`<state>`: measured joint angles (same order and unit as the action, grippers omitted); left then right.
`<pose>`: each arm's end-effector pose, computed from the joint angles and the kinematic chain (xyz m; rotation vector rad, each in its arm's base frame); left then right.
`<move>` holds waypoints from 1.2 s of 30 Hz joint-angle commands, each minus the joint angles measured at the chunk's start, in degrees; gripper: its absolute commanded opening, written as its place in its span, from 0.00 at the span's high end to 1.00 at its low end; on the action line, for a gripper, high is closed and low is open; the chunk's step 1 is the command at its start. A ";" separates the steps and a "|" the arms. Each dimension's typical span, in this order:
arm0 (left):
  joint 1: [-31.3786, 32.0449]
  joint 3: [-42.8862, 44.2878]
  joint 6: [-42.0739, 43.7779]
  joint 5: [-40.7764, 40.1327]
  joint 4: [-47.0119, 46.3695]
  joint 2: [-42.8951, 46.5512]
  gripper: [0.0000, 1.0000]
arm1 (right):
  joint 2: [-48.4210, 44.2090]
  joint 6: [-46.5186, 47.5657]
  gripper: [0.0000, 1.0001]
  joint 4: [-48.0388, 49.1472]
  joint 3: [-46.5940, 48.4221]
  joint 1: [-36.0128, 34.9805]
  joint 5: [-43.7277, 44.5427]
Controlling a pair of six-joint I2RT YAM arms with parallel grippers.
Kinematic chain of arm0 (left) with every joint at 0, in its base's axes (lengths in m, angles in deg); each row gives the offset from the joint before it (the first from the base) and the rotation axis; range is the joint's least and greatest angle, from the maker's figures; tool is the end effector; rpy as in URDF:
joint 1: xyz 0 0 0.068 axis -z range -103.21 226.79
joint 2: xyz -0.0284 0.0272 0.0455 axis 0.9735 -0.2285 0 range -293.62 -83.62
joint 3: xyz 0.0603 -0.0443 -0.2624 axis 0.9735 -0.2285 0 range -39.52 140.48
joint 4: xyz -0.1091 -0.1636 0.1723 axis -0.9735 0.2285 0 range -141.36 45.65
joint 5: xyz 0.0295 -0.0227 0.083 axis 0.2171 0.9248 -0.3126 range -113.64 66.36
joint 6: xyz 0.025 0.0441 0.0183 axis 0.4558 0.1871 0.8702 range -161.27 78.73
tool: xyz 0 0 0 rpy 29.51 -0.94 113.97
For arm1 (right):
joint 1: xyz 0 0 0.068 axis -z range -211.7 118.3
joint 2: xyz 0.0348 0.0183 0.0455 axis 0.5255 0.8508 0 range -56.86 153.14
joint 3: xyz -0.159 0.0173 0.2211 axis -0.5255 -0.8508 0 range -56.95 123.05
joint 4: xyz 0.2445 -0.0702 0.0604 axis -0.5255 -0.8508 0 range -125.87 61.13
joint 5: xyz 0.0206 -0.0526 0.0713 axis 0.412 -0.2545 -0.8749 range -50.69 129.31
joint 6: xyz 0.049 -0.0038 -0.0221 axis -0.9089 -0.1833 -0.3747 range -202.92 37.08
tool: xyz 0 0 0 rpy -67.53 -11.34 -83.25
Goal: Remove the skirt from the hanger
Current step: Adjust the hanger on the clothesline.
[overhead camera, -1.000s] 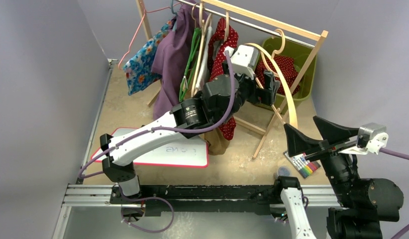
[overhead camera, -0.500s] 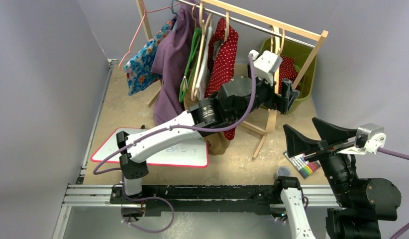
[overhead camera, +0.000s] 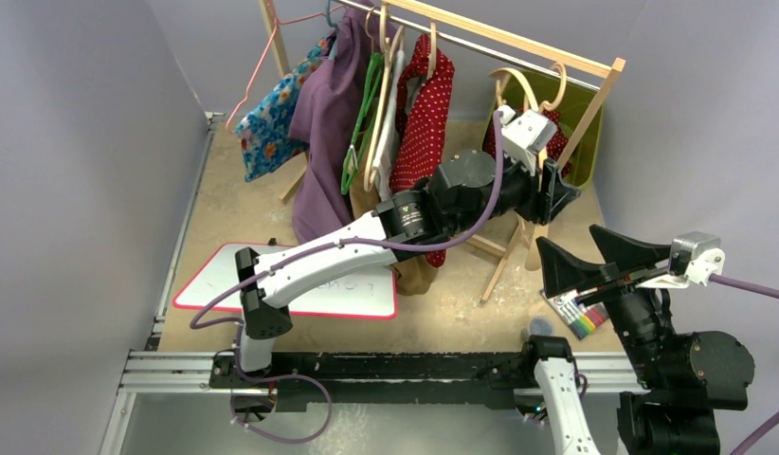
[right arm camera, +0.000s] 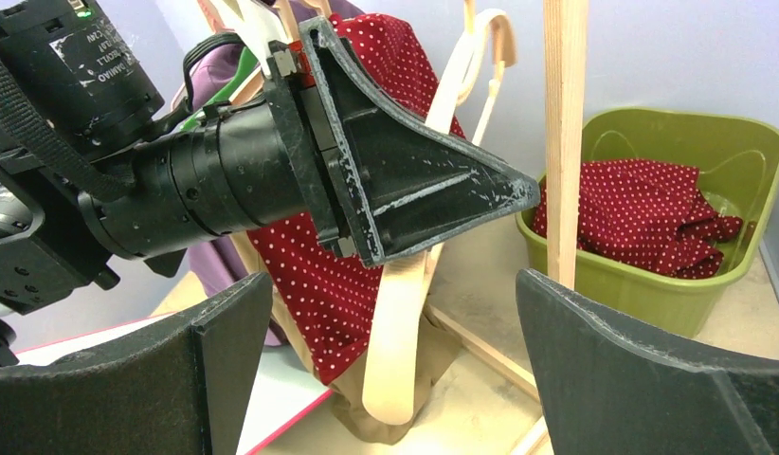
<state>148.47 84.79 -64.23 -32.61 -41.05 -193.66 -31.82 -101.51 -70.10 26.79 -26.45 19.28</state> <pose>0.1442 -0.4179 0.4877 0.5446 1.5331 -1.1913 -0.0395 0.0157 0.4981 -0.0365 1.2958 0.4205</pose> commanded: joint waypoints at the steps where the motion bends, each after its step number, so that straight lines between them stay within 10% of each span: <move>1: 0.03 3.89 1.50 5.96 -1.52 -0.62 0.52 | -0.06 -0.42 0.01 2.12 -0.21 -0.17 0.41; 13: 0.17 2.12 8.03 11.87 4.00 2.14 0.49 | 0.27 0.01 0.01 2.72 -0.50 -0.33 0.55; 23: 0.14 -1.81 8.32 4.28 9.66 10.50 0.03 | -0.22 1.67 0.01 2.52 -0.14 -0.72 1.27; 36: 0.06 -5.83 10.38 -8.41 24.60 23.68 0.01 | 1.24 1.59 0.01 6.44 -3.50 -2.14 1.31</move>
<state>148.58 78.76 -54.66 -32.48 -20.18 -173.59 -31.69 -100.61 -68.33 24.21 -27.93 19.41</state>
